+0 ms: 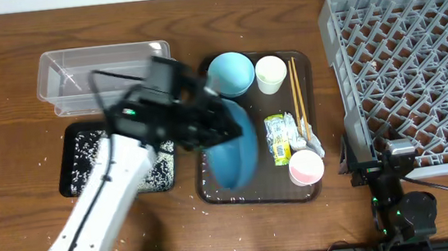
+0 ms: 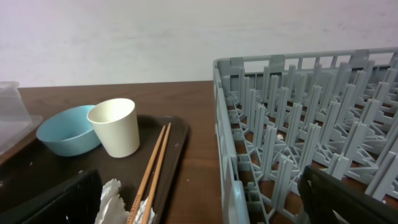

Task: Sort waste into correct bins and load items into the dishwasher rack
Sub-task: 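Carry the emptied blue bowl back and set it on the brown tray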

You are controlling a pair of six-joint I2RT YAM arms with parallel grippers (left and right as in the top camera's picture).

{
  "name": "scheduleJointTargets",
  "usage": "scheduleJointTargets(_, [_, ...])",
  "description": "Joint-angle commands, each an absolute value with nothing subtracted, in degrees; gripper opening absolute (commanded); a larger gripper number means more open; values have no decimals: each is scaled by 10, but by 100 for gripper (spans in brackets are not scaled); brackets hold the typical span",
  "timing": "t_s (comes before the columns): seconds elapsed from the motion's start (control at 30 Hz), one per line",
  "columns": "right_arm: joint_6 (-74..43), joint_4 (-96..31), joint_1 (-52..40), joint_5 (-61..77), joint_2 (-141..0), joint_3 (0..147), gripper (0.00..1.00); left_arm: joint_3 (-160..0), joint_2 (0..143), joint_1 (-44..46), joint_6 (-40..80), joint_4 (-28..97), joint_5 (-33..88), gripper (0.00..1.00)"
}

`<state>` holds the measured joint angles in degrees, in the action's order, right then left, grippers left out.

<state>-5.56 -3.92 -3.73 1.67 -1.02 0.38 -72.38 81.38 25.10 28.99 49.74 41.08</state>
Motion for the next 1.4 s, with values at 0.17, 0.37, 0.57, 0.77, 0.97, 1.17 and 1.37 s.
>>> scheduleJointTargets(0.17, [-51, -41, -41, 15, -8, 3, 99, -726, 830, 360, 393, 496, 127, 6])
scheduleJointTargets(0.37, [-51, -41, -41, 15, -8, 3, 98, -726, 860, 375, 394, 493, 86, 6])
scheduleJointTargets(0.57, [-51, -41, -41, 15, -8, 3, 99, -726, 883, 375, 393, 489, 86, 10])
scheduleJointTargets(0.77, [-51, -41, -41, 15, -8, 3, 99, -747, 874, 372, 392, 489, 111, 50])
scheduleJointTargets(0.97, [-51, -41, -41, 15, -8, 3, 99, -779, 854, 361, 332, 483, 102, 71])
scheduleJointTargets(1.17, [-51, -41, -41, 15, -8, 3, 99, -845, 860, 326, 231, 476, 82, 76])
scheduleJointTargets(1.37, [-51, -41, -40, 15, -8, 3, 99, -846, 899, 322, 231, 407, -63, 76])
